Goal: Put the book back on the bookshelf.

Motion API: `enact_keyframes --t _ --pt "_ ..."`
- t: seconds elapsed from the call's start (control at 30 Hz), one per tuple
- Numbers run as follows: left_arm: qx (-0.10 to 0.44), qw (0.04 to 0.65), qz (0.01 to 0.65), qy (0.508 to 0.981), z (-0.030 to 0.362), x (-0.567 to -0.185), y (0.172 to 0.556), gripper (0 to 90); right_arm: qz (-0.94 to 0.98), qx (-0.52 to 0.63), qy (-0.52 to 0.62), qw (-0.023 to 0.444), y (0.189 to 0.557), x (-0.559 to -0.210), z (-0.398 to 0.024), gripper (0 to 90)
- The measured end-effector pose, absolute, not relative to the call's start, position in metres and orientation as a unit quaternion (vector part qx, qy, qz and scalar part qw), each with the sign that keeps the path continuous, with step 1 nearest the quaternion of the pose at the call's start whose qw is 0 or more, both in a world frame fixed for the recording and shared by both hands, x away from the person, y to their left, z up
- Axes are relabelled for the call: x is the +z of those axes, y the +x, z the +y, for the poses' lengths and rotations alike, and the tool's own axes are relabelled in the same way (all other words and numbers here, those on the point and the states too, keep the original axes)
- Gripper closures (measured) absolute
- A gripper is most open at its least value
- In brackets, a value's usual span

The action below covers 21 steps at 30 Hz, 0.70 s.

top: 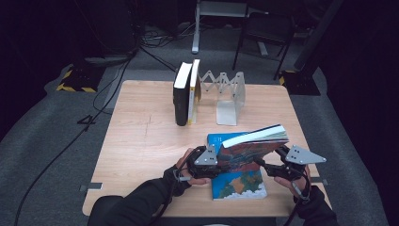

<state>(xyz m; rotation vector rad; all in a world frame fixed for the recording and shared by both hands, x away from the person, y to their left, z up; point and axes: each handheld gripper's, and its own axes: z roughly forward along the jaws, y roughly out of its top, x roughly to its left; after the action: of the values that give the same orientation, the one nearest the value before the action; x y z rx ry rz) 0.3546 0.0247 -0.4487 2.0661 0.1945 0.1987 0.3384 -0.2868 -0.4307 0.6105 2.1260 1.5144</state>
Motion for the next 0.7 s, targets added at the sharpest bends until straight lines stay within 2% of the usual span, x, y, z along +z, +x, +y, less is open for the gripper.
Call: enact_keyframes --t 0.23,0.7 --pt "0.077 0.540 0.090 0.833 0.021 -0.444 0.359 68.4 0.772 0.546 0.225 0.234 0.338 -0.431 -0.286 42.4" --pt "0.110 0.579 0.076 0.804 0.020 -0.428 0.356 70.3 0.771 0.546 0.228 0.234 0.338 -0.431 -0.286 43.3"
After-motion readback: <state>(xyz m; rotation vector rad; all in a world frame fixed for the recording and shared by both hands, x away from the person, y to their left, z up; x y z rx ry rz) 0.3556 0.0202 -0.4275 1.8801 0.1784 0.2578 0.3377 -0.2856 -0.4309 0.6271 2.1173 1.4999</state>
